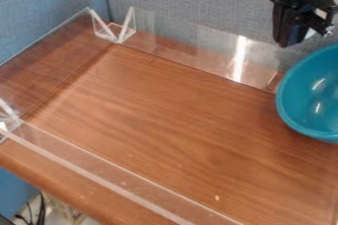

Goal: Put the mushroom in the blue bowl

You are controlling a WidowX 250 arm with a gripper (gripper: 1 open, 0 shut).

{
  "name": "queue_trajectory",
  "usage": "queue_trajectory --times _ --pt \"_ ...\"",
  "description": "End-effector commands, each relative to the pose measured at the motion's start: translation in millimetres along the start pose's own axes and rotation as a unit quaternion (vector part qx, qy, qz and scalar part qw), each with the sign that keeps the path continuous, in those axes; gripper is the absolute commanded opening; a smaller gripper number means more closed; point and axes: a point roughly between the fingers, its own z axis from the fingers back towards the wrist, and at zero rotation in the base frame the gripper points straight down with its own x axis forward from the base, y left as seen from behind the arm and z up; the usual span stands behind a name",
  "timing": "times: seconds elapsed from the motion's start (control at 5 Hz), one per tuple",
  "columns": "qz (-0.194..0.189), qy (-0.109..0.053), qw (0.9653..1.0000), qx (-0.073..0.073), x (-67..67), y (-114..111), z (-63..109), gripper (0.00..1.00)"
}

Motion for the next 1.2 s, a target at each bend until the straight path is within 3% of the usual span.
queue_trajectory --times 0.0,0.6,1.0 --pt "-0.023 -0.036 0.9991 0.007 9.4 0.6 19.5 0.0" --pt "-0.081 -0.037 0.996 -0.006 7.5 -14.8 4.9 0.0" --pt "-0.091 -0.025 0.9955 -0.011 15.0 -32.1 -2.2 0.0"
